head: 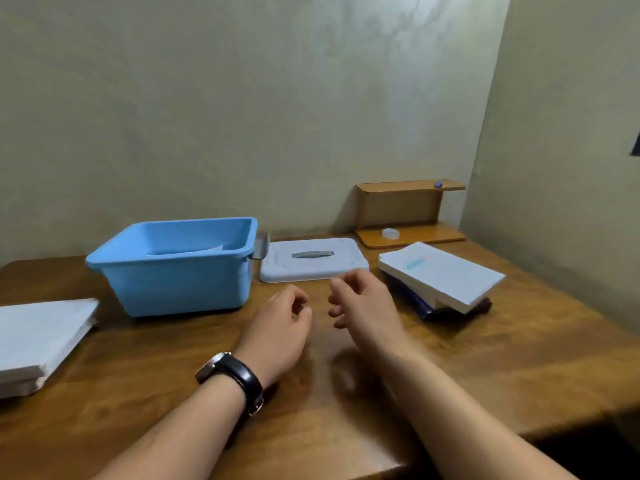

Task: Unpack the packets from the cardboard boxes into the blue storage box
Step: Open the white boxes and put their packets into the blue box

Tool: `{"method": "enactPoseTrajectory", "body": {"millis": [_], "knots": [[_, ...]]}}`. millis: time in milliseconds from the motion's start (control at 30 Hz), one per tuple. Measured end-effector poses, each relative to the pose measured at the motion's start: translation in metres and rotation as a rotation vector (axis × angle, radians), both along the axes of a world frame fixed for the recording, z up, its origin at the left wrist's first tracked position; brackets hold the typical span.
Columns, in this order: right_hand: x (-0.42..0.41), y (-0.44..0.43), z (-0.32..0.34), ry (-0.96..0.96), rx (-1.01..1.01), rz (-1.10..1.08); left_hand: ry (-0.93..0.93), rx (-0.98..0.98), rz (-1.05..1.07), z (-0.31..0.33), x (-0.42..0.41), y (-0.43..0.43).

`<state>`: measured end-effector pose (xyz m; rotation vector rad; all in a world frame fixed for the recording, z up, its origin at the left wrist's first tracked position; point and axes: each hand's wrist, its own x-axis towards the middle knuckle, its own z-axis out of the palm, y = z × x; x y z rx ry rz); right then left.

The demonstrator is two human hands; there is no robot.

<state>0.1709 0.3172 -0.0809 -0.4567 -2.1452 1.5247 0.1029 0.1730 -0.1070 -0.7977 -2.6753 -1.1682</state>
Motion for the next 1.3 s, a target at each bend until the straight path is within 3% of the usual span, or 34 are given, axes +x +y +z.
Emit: {"method": "enactPoseTrajectory", "body": {"millis": [100,200,267,333,400,467,800,933,1000,1067,1133,1233,1300], "knots": [[0.035,0.051,0.016,0.184,0.225,-0.11,-0.115,0.075,-0.037,0.002,-0.007,0.041],[0.063,0.112,0.029,0.233,0.384,-0.32,-0.172,0.104,-0.067,-0.004,-0.01,0.066],[0.075,0.157,0.029,0.123,0.436,-0.531,-0.165,0.1,-0.063,-0.007,-0.012,0.07],[0.083,0.19,0.023,-0.125,0.359,-0.64,-0.177,0.14,-0.044,-0.006,-0.012,0.068],[0.084,0.204,0.014,-0.34,0.21,-0.592,-0.19,0.165,-0.044,-0.005,-0.01,0.064],[0.078,0.207,0.007,-0.427,0.116,-0.488,-0.191,0.138,-0.054,-0.003,-0.007,0.062],[0.071,0.2,0.004,-0.127,-0.263,-0.446,-0.233,0.129,-0.045,0.004,-0.001,0.056],[0.086,0.179,0.015,-0.012,-0.216,-0.386,-0.21,0.249,-0.016,0.014,0.01,0.055],[0.09,0.163,0.018,-0.032,-0.167,-0.293,-0.075,0.265,-0.029,0.022,0.021,0.048],[0.087,0.146,0.019,-0.079,-0.136,-0.178,0.088,0.147,-0.141,0.034,0.031,0.039],[0.078,0.125,0.016,-0.104,-0.156,-0.058,0.181,-0.124,-0.268,0.045,0.035,0.031],[0.055,0.09,0.01,-0.128,-0.203,0.131,0.203,-0.526,-0.331,0.053,0.03,0.017],[0.036,0.067,0.004,-0.125,-0.221,0.244,0.205,-0.634,-0.312,0.051,0.021,0.002]]}}
